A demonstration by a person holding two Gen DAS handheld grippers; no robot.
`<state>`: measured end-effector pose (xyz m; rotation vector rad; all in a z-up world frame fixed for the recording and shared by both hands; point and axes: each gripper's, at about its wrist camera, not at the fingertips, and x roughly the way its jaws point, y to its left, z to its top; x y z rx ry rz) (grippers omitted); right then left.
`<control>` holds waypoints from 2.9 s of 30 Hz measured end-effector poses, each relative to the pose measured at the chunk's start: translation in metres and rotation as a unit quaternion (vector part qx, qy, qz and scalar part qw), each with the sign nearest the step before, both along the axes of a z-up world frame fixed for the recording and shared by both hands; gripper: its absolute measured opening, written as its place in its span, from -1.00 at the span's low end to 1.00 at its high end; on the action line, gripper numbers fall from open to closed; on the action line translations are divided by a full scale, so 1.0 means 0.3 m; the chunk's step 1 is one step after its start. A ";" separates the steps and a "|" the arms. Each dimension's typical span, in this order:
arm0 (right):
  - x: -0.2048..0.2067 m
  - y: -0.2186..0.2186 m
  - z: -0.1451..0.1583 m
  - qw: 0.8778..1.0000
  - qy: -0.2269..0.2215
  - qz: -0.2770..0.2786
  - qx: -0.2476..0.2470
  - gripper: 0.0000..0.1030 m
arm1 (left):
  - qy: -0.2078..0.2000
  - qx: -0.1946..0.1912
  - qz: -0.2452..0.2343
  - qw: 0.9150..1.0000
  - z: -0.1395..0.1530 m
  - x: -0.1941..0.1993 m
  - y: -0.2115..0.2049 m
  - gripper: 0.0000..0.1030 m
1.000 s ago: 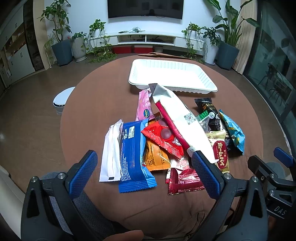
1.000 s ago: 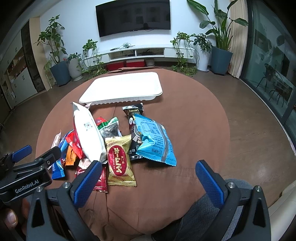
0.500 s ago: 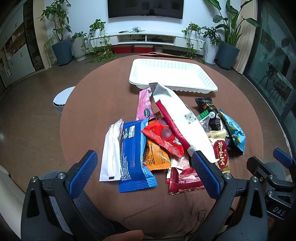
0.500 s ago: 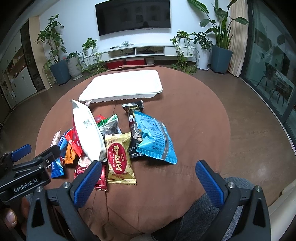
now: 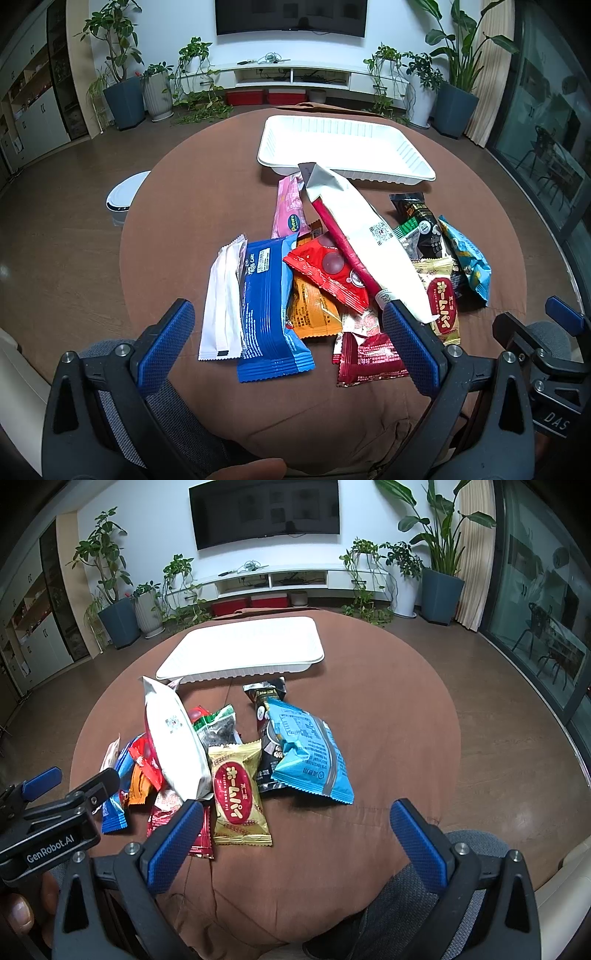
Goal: Organize snacks
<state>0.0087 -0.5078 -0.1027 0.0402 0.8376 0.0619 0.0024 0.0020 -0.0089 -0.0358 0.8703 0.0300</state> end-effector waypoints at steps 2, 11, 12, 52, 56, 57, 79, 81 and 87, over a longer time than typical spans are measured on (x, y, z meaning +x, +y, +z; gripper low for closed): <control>0.000 -0.001 0.001 1.000 0.000 0.000 0.000 1.00 | 0.000 0.000 0.000 1.000 -0.001 0.000 0.001 0.99; 0.001 0.000 -0.007 1.000 0.002 0.000 0.001 1.00 | 0.002 0.001 0.000 1.000 -0.011 -0.004 0.001 1.00; 0.000 0.001 -0.009 1.000 0.002 0.000 0.001 1.00 | 0.003 0.000 0.000 1.000 -0.011 -0.005 0.001 1.00; 0.003 -0.085 0.010 0.998 -0.018 -0.004 0.065 1.00 | 0.082 -0.012 -0.020 0.996 -0.131 -0.073 0.151 0.99; 0.000 -0.086 0.017 0.997 -0.033 0.000 0.066 1.00 | 0.080 -0.039 -0.005 0.996 -0.118 -0.022 0.206 0.99; 0.001 -0.088 0.017 0.997 -0.033 0.002 0.071 1.00 | 0.082 -0.045 -0.002 0.996 -0.116 -0.005 0.215 0.99; 0.048 -0.096 -0.018 0.991 -0.001 0.044 0.123 0.71 | 0.175 -0.115 -0.061 0.976 -0.235 0.317 0.378 0.18; 0.051 -0.091 -0.021 0.991 0.002 0.047 0.123 0.71 | 0.176 -0.112 -0.066 0.976 -0.238 0.318 0.371 0.14; 0.055 -0.082 -0.028 0.992 0.009 0.051 0.118 0.71 | 0.177 -0.073 -0.092 0.977 -0.245 0.346 0.325 -0.24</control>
